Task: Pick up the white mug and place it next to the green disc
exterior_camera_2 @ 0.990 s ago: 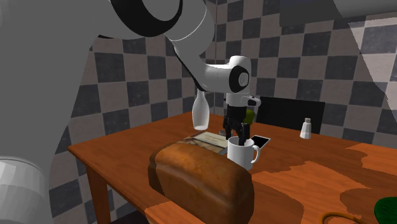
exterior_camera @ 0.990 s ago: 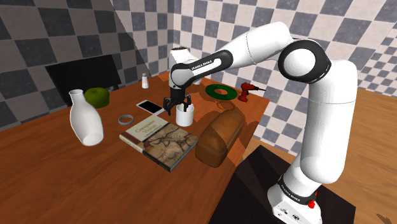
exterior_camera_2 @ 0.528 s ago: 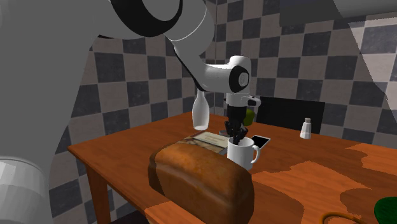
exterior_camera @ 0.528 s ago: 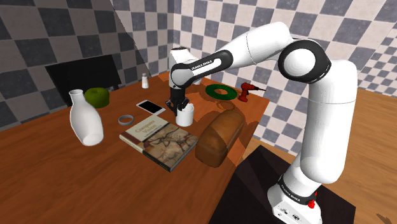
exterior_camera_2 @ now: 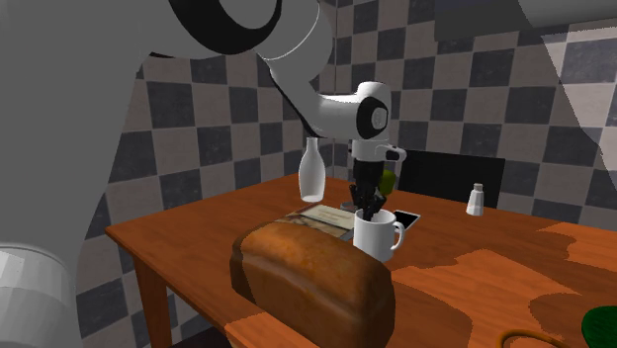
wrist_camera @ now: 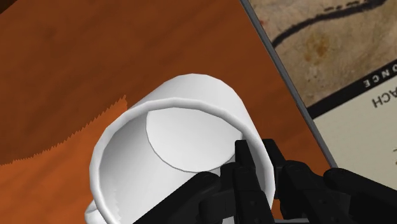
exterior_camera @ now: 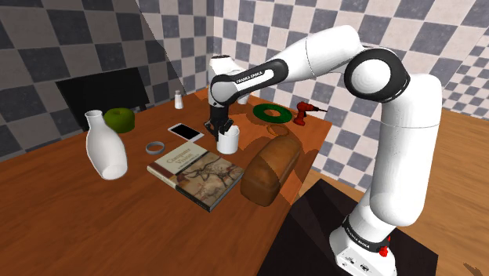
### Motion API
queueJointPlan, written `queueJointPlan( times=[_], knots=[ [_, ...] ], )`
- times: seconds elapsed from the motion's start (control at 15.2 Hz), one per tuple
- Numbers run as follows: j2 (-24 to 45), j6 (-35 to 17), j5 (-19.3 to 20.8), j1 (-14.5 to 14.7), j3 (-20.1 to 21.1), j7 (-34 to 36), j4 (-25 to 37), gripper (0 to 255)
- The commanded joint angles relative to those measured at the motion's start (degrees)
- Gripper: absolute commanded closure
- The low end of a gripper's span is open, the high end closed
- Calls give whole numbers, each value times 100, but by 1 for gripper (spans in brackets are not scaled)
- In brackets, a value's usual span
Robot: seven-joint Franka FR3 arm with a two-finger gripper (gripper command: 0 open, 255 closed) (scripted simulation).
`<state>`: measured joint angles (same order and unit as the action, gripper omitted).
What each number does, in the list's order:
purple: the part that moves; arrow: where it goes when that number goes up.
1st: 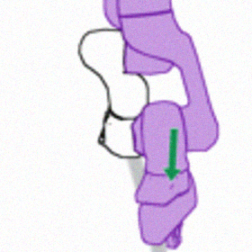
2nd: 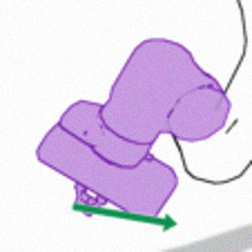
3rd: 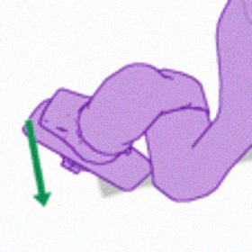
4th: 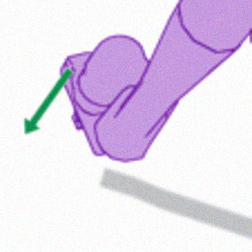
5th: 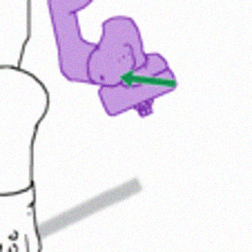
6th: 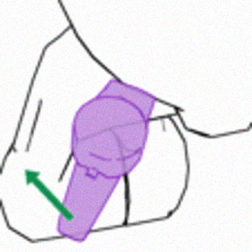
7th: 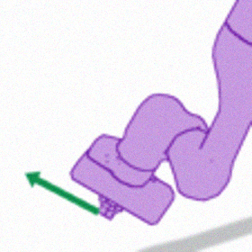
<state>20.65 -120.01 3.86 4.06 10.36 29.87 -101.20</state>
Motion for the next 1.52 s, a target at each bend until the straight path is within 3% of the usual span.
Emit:
queueJointPlan(
  times=[0.0, 1.45],
  knots=[
    [-64, 128, -14, 4, 9, 2, 66, 255],
    [-466, 1672, -112, 0, 49, -60, 1215, 255]
  ],
)
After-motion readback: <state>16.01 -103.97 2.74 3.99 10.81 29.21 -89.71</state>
